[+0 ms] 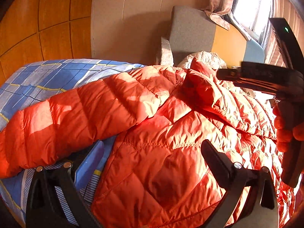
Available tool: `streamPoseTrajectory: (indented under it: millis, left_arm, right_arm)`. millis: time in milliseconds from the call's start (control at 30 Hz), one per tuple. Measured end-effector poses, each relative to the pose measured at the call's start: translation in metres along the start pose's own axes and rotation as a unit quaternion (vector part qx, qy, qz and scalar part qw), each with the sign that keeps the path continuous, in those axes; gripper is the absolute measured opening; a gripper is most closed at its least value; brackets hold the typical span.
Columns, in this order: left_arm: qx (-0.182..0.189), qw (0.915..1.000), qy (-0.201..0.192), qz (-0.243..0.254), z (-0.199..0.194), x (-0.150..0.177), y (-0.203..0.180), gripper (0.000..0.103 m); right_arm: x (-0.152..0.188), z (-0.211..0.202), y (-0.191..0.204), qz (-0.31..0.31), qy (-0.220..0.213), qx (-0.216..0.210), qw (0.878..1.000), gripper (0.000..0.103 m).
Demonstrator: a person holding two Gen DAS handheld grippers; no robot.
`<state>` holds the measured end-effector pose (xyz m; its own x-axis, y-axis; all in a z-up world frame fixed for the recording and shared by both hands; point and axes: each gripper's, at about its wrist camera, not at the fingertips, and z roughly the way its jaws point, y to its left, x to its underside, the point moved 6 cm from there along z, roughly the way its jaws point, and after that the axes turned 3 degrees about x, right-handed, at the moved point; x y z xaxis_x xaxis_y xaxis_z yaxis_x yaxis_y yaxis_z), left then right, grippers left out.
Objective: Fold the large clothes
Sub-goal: 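Move the left gripper to the other sleeve and grasp it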
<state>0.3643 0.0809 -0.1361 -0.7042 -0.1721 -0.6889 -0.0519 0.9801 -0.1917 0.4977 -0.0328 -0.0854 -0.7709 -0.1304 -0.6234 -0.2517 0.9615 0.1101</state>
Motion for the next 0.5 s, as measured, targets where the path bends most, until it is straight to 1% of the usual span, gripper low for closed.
streamPoseTrajectory:
  millis: [100, 200, 333, 367, 400, 433, 500]
  left_arm:
    - [0.008, 1.0, -0.002, -0.001, 0.001, -0.005, -0.007, 0.101]
    - [0.016, 0.9999, -0.003, 0.001, 0.005, -0.015, -0.015, 0.101]
    - [0.04, 0.9992, -0.001, -0.006, 0.014, -0.033, -0.025, 0.1]
    - [0.044, 0.999, -0.002, -0.008, 0.018, -0.038, -0.027, 0.099]
    - [0.048, 0.9988, -0.002, -0.009, 0.021, -0.043, -0.029, 0.092]
    - [0.052, 0.9986, 0.001, -0.009, 0.026, -0.047, -0.031, 0.083]
    - [0.062, 0.998, 0.012, -0.007, 0.035, -0.053, -0.036, 0.08]
  right_arm:
    - [0.006, -0.008, -0.028, 0.017, 0.0, 0.03, 0.999, 0.061]
    - [0.019, -0.013, -0.054, 0.029, 0.008, 0.068, 0.997, 0.061]
    - [0.037, -0.015, -0.089, 0.043, 0.025, 0.118, 0.992, 0.061]
    - [0.042, -0.014, -0.095, 0.047, 0.029, 0.125, 0.991, 0.061]
    - [0.047, -0.014, -0.1, 0.052, 0.034, 0.127, 0.99, 0.061]
    - [0.051, -0.013, -0.105, 0.054, 0.038, 0.133, 0.989, 0.061]
    - [0.058, -0.01, -0.11, 0.05, 0.045, 0.141, 0.988, 0.061]
